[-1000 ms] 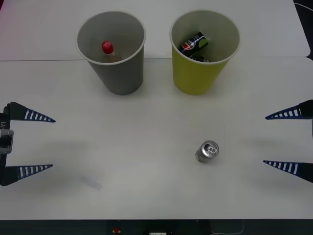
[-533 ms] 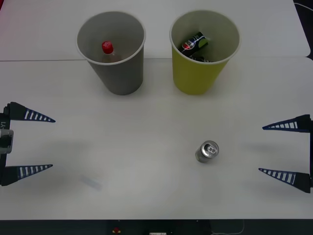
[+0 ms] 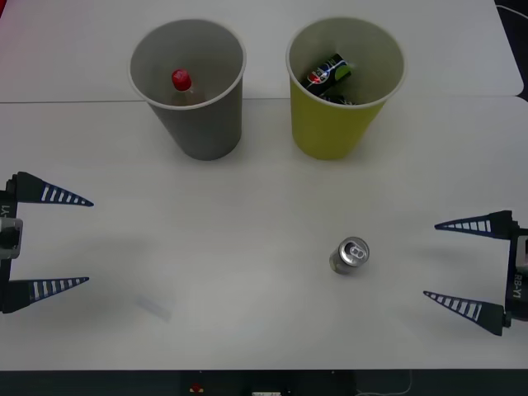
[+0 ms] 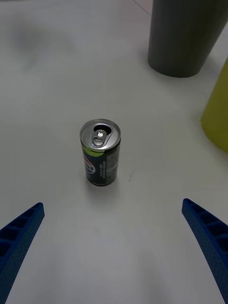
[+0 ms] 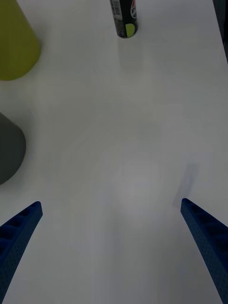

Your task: Put the can into the green bin and the plastic bottle into the gray bin

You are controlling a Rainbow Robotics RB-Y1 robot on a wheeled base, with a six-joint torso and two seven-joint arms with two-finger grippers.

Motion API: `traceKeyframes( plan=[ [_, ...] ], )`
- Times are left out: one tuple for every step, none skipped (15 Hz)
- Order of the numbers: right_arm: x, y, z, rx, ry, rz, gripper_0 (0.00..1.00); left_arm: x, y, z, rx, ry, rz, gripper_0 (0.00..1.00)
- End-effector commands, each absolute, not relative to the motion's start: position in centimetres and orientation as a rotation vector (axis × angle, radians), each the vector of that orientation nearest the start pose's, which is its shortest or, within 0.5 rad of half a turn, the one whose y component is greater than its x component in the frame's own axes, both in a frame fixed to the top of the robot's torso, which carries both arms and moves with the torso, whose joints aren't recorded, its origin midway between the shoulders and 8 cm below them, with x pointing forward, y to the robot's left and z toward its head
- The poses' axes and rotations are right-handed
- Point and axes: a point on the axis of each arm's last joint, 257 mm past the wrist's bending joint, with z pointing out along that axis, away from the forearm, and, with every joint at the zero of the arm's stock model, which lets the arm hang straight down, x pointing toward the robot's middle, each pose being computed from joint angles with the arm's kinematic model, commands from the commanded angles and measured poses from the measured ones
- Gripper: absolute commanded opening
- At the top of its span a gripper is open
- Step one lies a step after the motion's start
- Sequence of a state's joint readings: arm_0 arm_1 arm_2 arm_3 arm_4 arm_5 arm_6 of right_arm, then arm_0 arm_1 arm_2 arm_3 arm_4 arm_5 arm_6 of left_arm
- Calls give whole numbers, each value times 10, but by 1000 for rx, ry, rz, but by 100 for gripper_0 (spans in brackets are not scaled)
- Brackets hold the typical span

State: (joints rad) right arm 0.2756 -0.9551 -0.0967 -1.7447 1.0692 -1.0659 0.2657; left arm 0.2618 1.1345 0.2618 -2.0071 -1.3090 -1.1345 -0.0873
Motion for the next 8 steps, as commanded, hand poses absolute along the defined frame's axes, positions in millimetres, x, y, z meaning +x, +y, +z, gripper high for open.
traceKeyframes(
  plan=[
    [341,-266,-234,-1318,1508,414,100,341,286,-167,1762,1444,-118,100],
    [343,-263,-237,-1308,1506,419,100,341,286,-167,1762,1444,-118,100],
    [345,-258,-242,-1299,1504,427,100,341,286,-167,1762,1444,-118,100],
    [347,-253,-245,-1291,1501,438,100,341,286,-167,1762,1444,-118,100],
    [350,-247,-249,-1278,1498,455,100,341,286,-167,1762,1444,-118,100],
    [353,-241,-254,-1266,1496,469,100,341,286,-167,1762,1444,-118,100],
    [356,-237,-258,-1252,1497,481,100,341,286,-167,1762,1444,-118,100],
    [358,-232,-262,-1248,1492,492,100,341,286,-167,1762,1444,-118,100]
  ],
)
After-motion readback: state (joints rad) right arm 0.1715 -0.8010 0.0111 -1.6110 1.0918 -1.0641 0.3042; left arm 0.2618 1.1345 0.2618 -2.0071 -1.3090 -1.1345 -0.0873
